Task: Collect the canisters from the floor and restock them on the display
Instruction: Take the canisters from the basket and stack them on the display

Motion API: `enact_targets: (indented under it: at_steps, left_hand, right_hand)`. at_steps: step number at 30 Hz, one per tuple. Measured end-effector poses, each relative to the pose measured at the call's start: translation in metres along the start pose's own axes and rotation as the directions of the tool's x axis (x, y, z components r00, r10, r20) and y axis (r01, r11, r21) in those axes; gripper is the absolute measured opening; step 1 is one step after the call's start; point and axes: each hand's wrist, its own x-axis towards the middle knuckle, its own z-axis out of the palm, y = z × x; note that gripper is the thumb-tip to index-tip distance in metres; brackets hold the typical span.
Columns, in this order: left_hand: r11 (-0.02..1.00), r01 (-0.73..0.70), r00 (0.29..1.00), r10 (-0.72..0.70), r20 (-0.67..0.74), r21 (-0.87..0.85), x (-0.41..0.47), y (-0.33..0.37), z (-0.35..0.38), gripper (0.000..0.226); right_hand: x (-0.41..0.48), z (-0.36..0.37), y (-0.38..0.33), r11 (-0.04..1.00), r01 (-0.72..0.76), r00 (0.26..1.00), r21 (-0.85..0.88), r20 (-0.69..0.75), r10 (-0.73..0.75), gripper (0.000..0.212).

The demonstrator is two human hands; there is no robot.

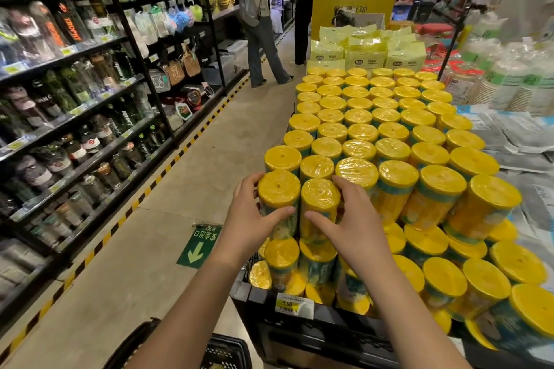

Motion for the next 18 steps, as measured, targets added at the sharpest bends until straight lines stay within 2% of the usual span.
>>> enact_targets:
  at_steps: [6,9,12,15,18]
  left_hand:
    - [0.995,0.015,1.0,-0.017,0.019,0.097,-0.002,0.008,-0.007,0.088]
    - [0.983,0.015,1.0,-0.019,0.016,0.181,-0.009,0.012,-0.018,0.088]
    - [0.968,0.045,0.999,-0.043,-0.017,0.246,-0.025,0.012,-0.034,0.089]
    - [0.908,0.105,0.994,-0.086,-0.066,0.406,-0.048,0.003,-0.052,0.083]
    - [0.805,0.134,0.991,-0.098,-0.093,0.578,-0.078,-0.019,-0.071,0.081]
  right_hand:
    - [0.002,-0.012,-0.005,0.99,0.099,0.994,-0.103,0.06,-0.093,0.086]
    - [0.001,-0.018,-0.014,0.955,0.205,0.978,-0.216,0.016,-0.207,0.08]
    - [0.001,-0.015,-0.032,0.919,0.333,0.942,-0.209,0.045,-0.331,0.073]
    - [-0.002,0.004,-0.053,0.854,0.494,0.866,-0.161,0.177,-0.468,0.065]
    - [-0.01,0.039,-0.071,0.761,0.64,0.742,-0.105,0.339,-0.578,0.062]
